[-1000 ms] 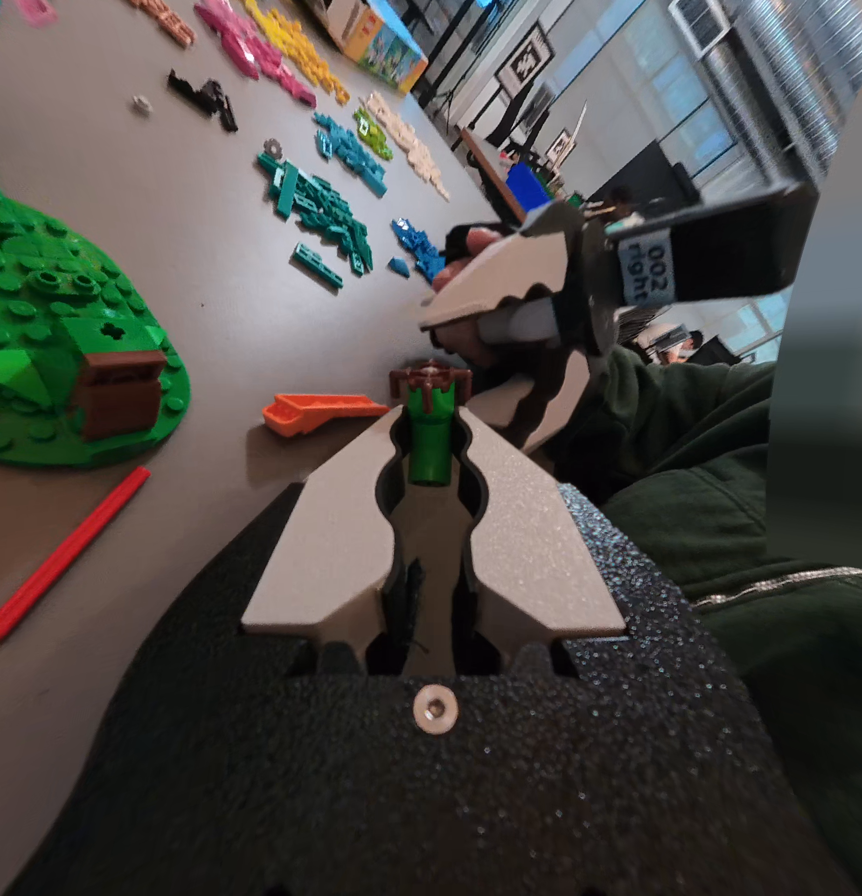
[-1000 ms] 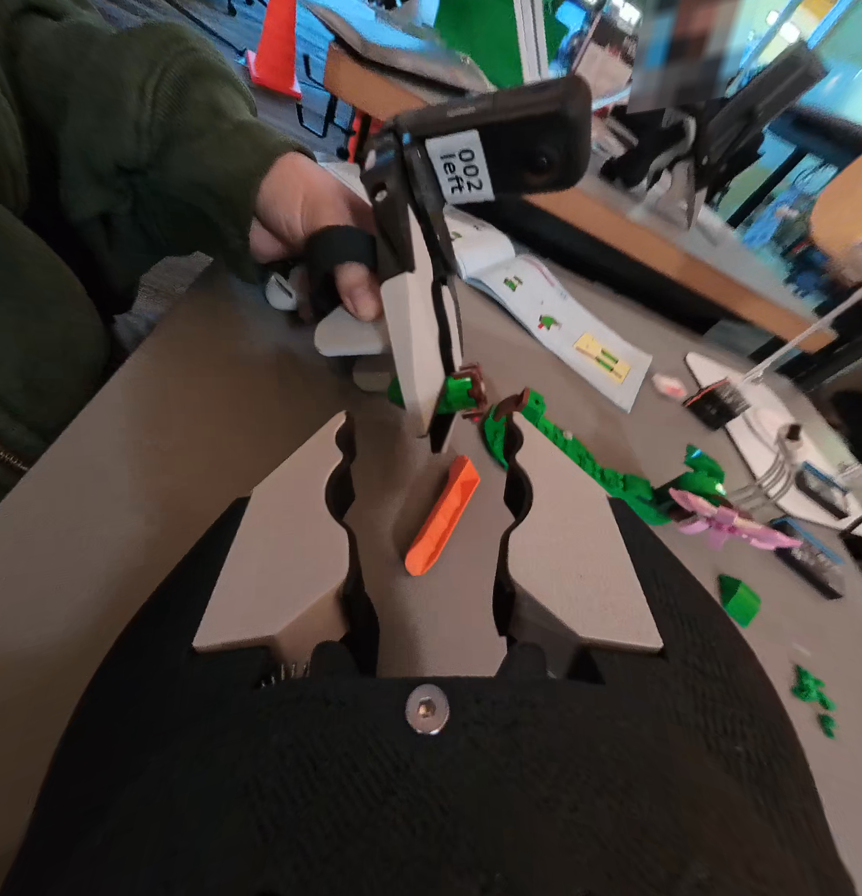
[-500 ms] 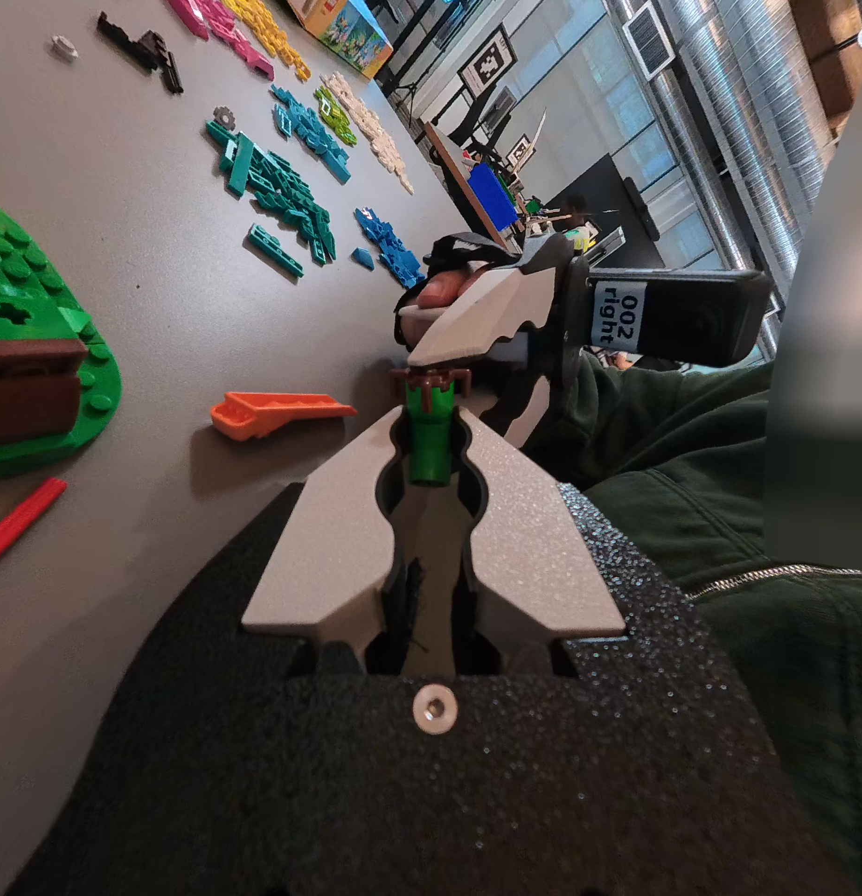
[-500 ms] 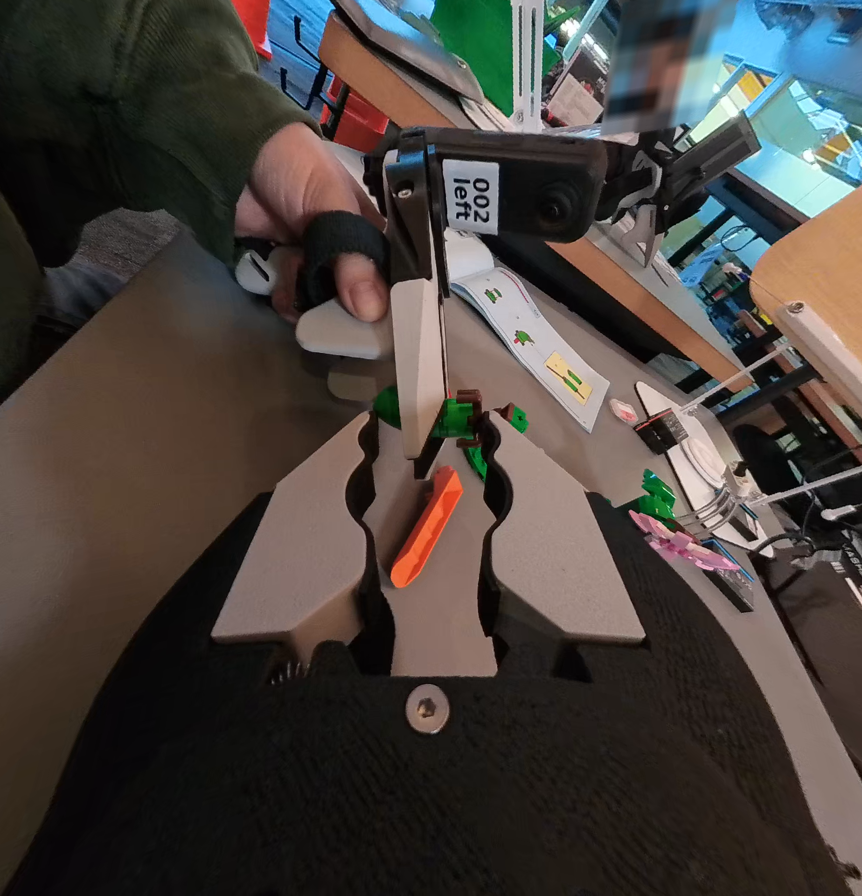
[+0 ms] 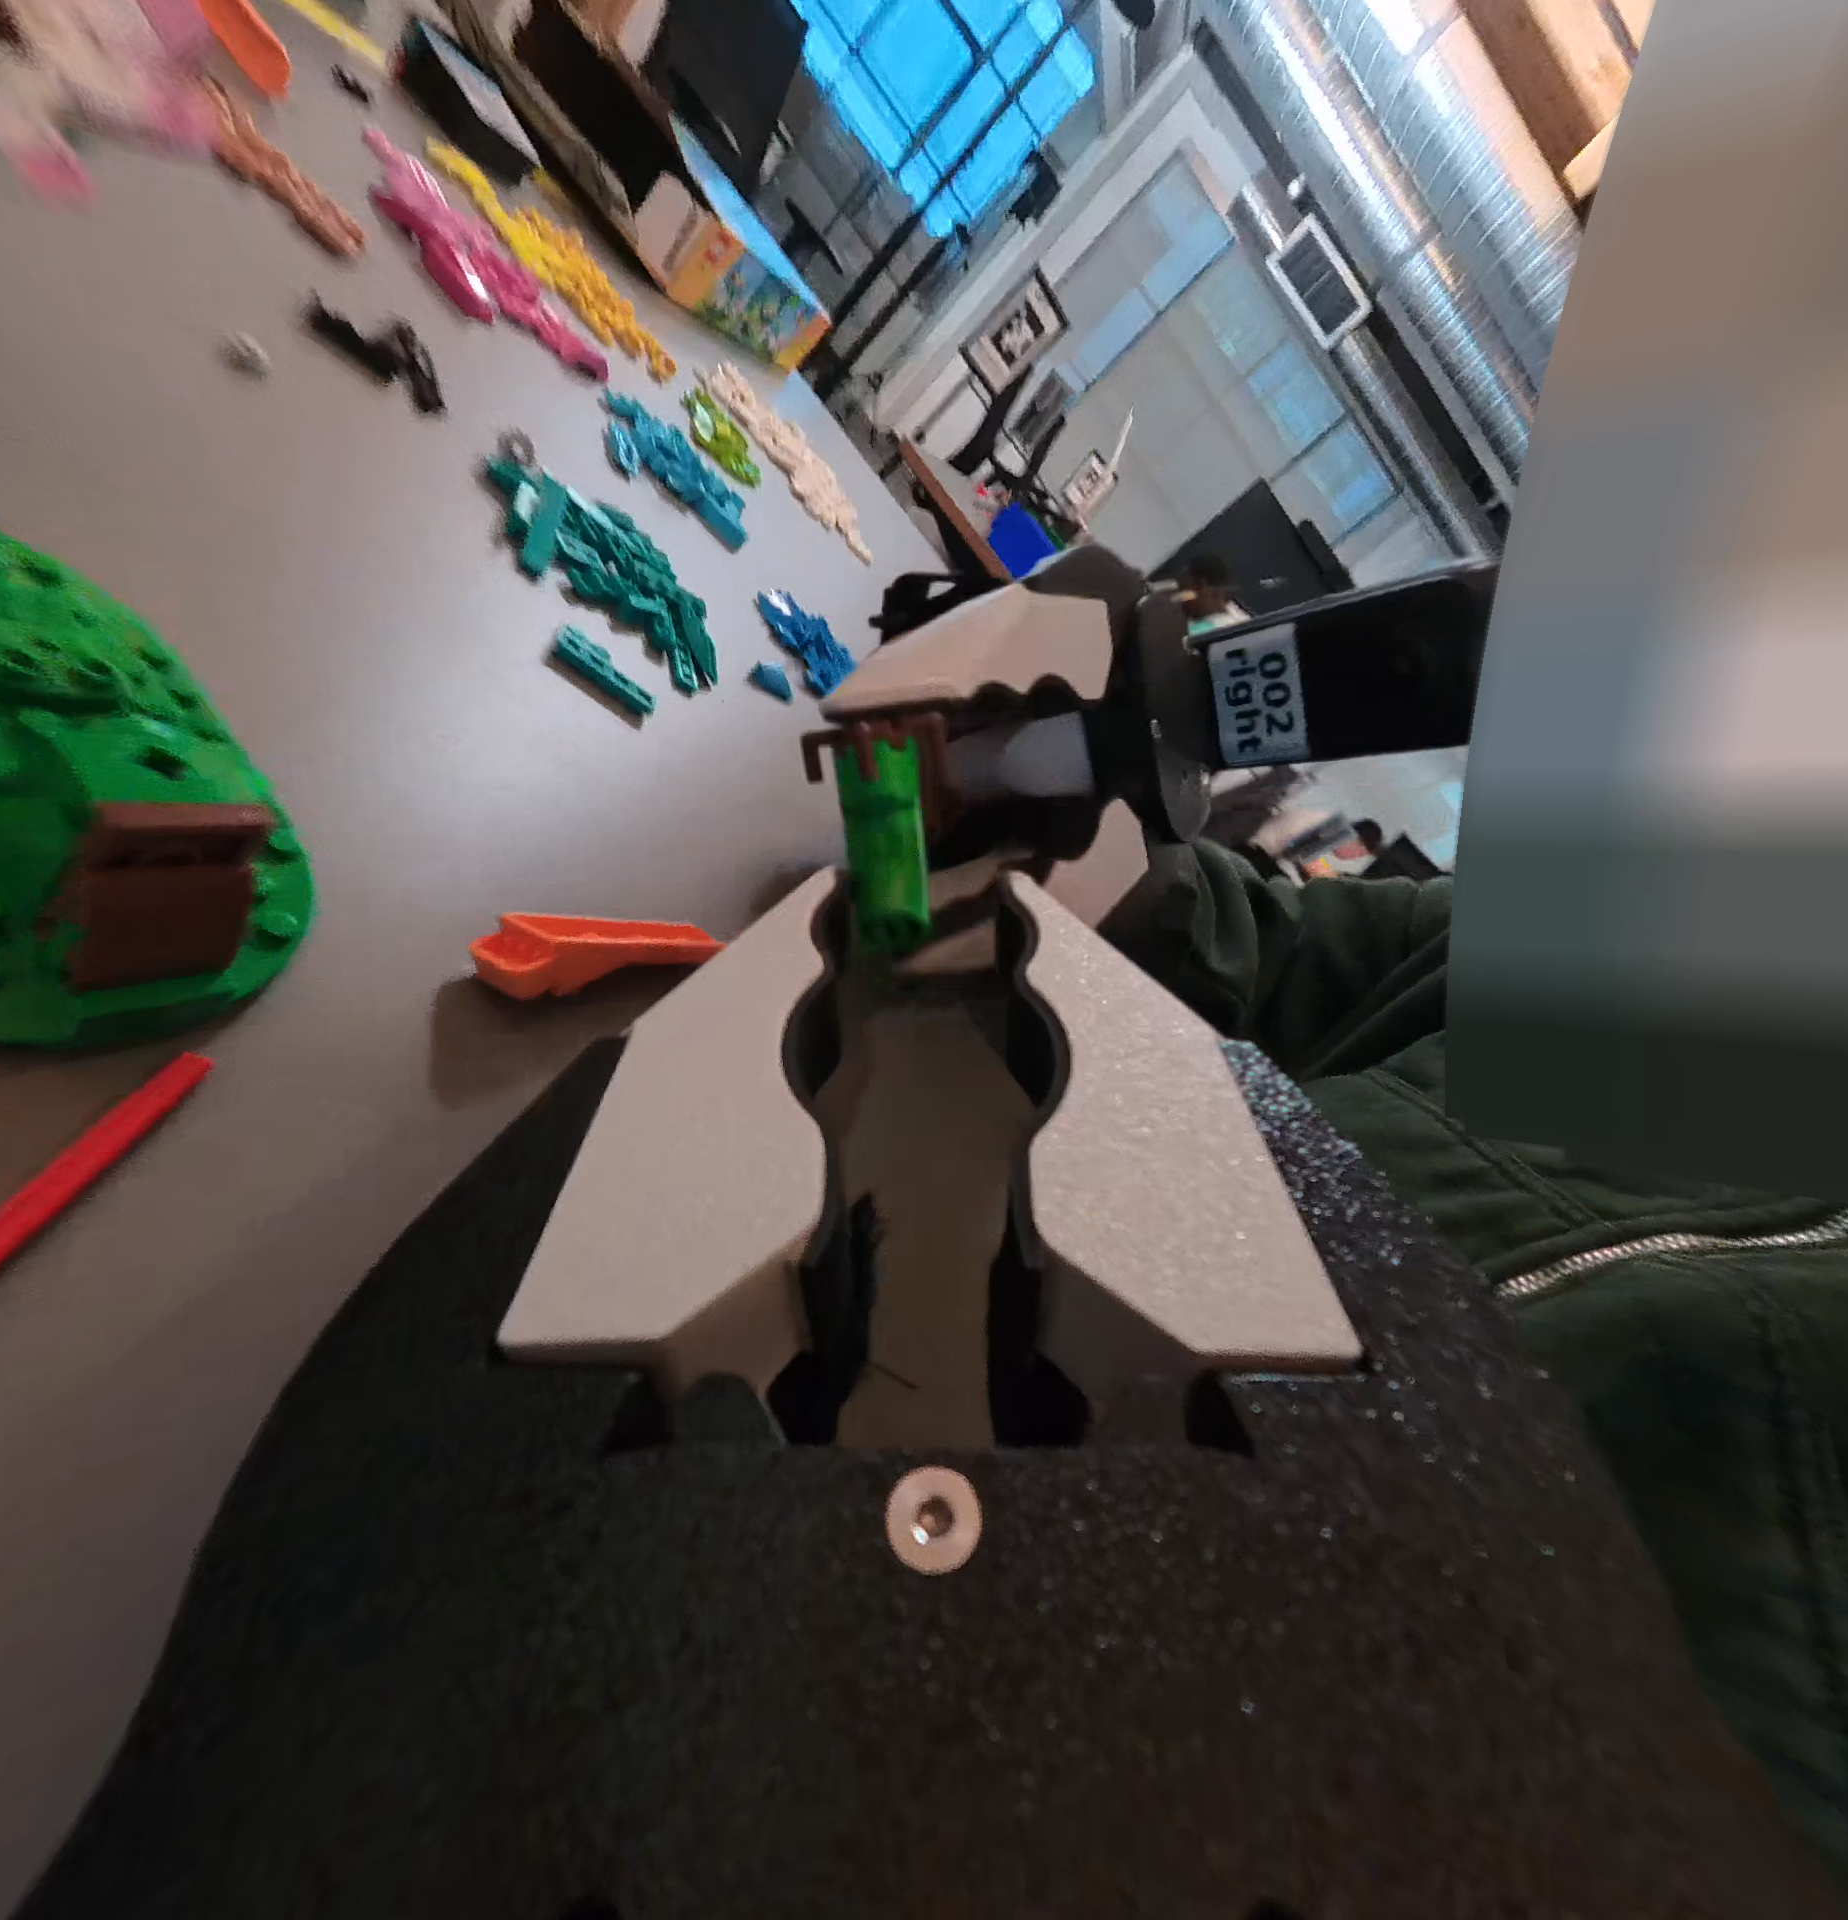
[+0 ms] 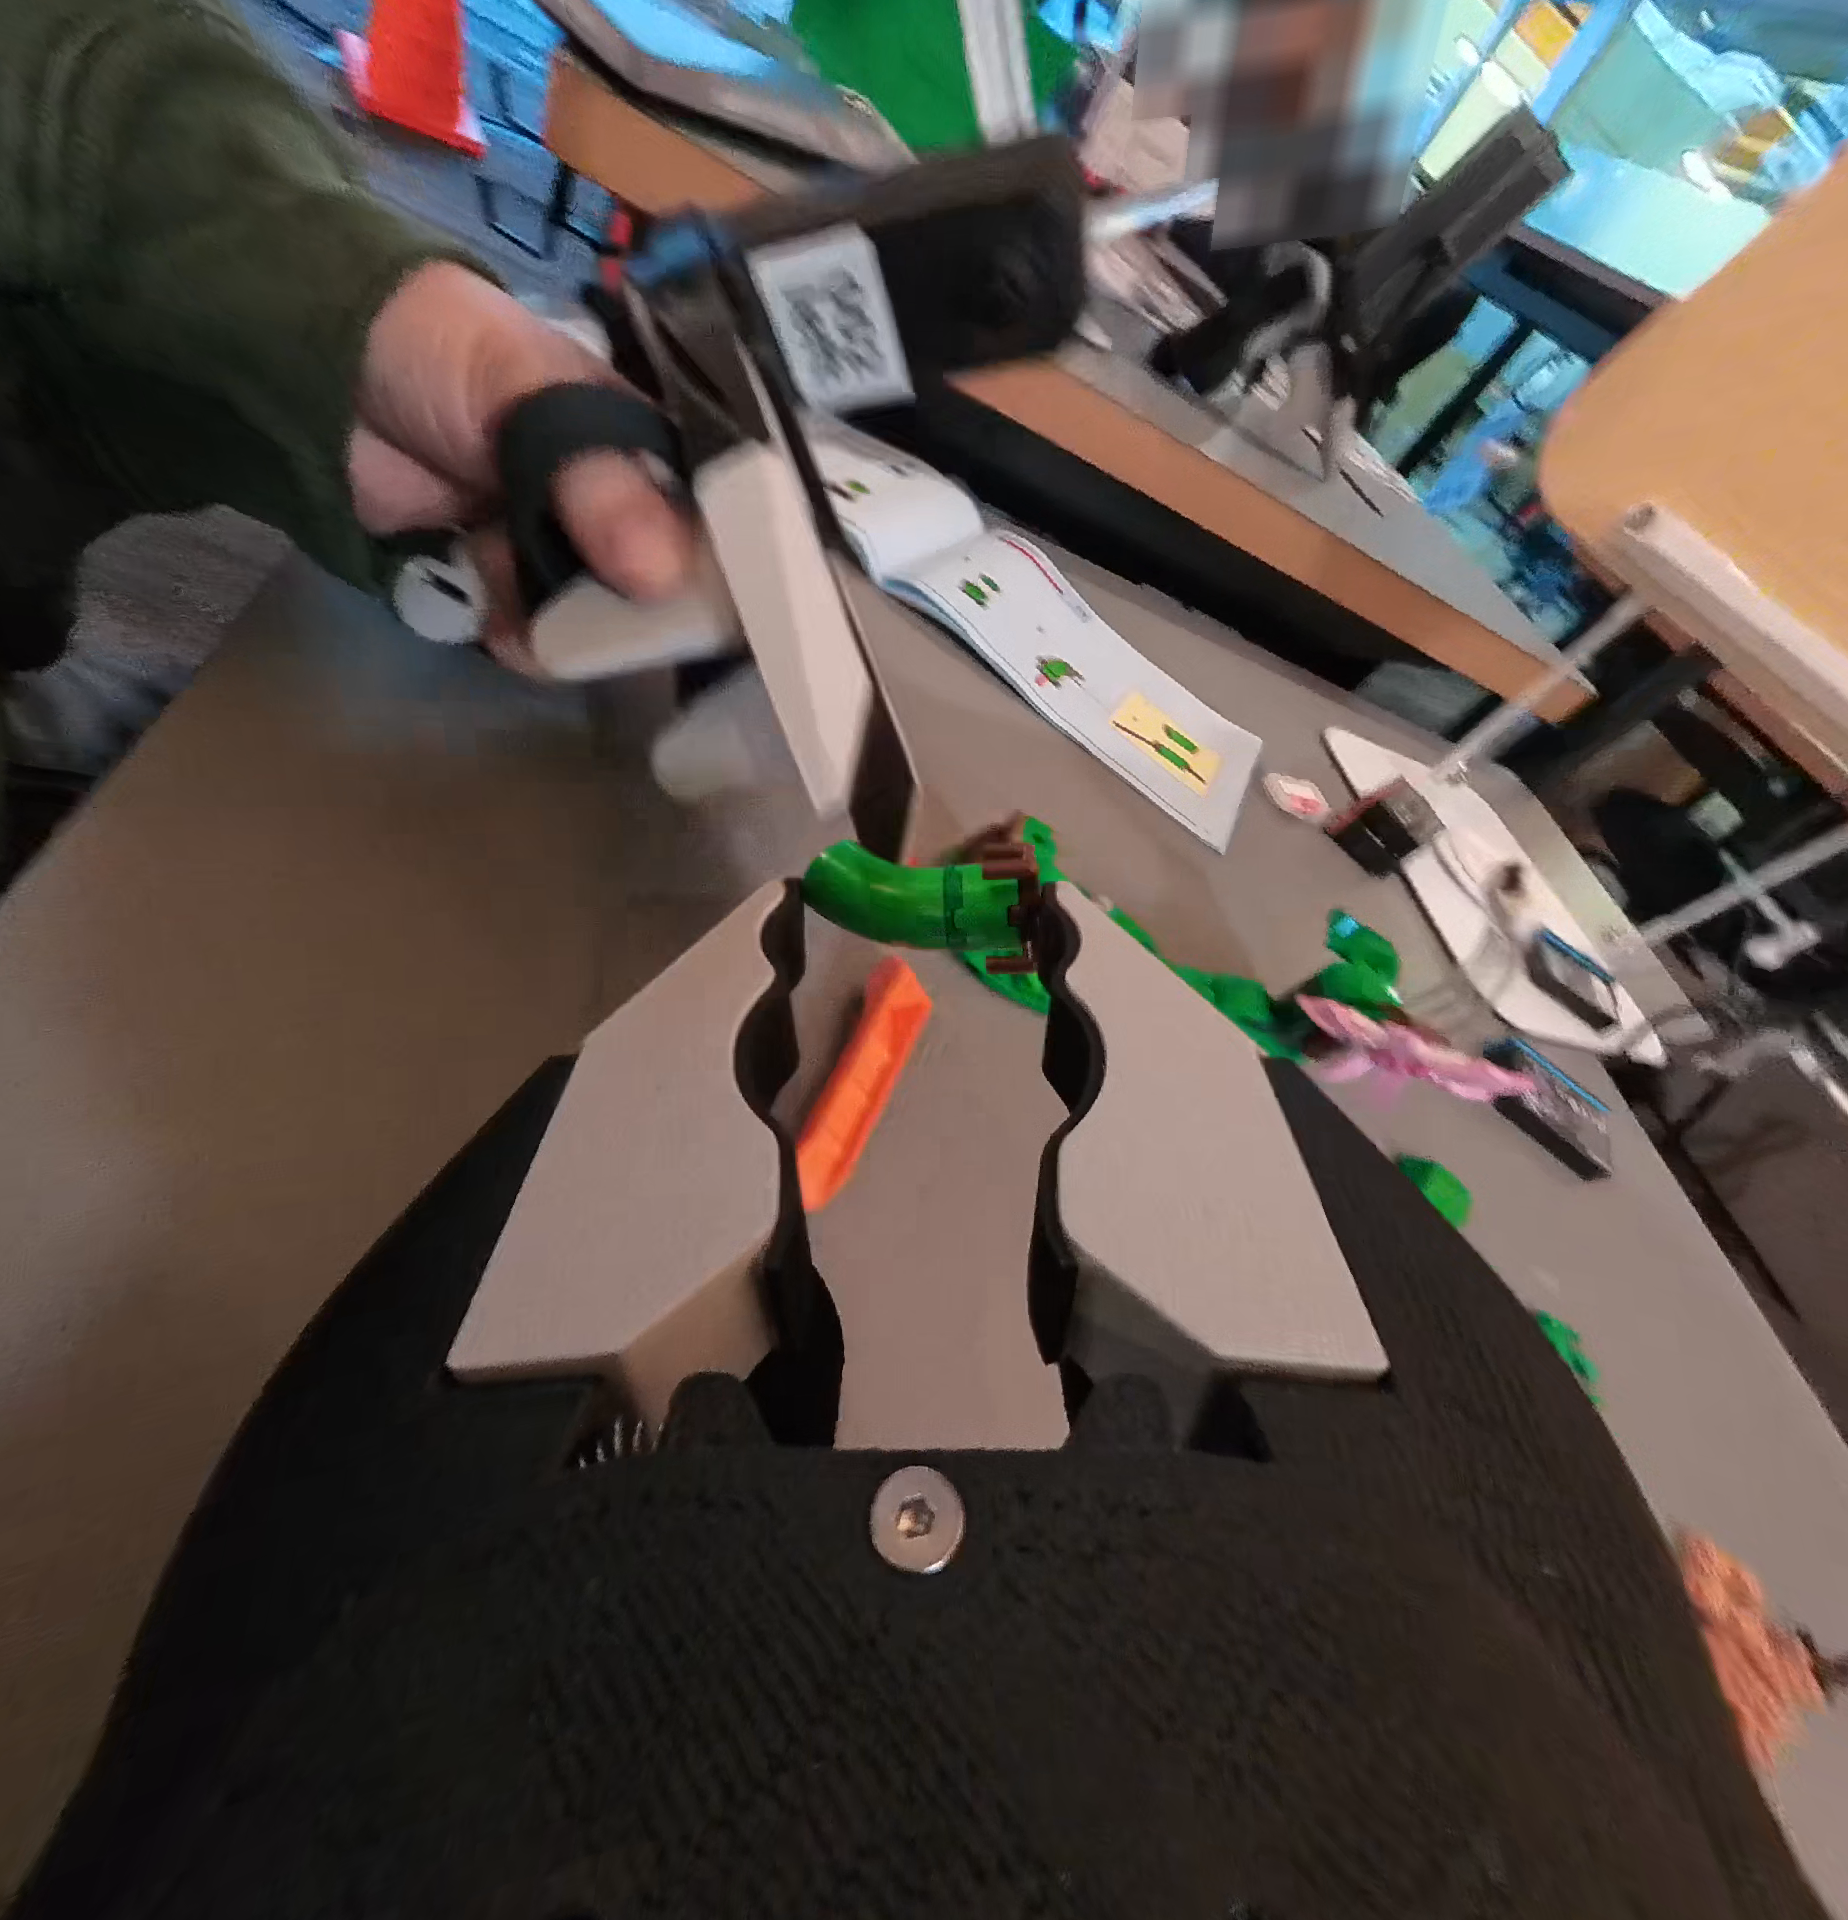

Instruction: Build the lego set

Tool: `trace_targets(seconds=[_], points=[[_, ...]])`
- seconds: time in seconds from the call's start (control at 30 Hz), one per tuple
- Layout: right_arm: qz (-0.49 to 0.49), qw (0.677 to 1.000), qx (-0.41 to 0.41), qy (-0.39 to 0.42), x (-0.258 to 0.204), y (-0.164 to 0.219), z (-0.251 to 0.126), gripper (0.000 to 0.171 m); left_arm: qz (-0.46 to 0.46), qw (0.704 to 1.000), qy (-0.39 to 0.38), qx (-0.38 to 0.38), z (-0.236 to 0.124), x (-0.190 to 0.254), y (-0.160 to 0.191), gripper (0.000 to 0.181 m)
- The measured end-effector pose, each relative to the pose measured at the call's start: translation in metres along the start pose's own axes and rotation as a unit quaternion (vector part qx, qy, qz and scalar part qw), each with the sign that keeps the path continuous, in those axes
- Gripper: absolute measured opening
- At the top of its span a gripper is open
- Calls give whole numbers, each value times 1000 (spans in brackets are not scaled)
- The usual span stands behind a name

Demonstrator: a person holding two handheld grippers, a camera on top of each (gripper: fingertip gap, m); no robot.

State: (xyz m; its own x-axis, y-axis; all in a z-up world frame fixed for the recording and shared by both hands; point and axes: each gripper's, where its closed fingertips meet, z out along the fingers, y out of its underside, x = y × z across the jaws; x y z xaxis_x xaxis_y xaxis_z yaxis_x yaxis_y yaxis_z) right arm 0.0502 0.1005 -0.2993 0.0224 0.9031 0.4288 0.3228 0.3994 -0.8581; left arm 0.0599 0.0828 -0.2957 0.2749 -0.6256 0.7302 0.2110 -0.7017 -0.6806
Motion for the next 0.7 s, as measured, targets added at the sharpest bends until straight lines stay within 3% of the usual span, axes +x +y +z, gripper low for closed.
trace_targets(seconds=[0.07,0.2,0.37,0.47,0.53,0.7], points=[[42,997,-53,23,20,21,-3,44,60,996,-33,56,-19,3,-21,13],[135,978,-156,24,33,68,-5,44,185,960,-158,137,-69,6,-62,13],[172,965,-198,5,26,87,-3,44,205,932,-229,193,-117,4,-83,16],[178,963,-202,2,25,90,-4,44,199,920,-278,193,-136,-11,-82,18],[183,964,-195,1,25,89,-2,56,212,902,-329,180,-148,-24,-81,17],[178,975,-131,19,35,66,-5,65,252,856,-445,75,-166,-59,-71,20]])
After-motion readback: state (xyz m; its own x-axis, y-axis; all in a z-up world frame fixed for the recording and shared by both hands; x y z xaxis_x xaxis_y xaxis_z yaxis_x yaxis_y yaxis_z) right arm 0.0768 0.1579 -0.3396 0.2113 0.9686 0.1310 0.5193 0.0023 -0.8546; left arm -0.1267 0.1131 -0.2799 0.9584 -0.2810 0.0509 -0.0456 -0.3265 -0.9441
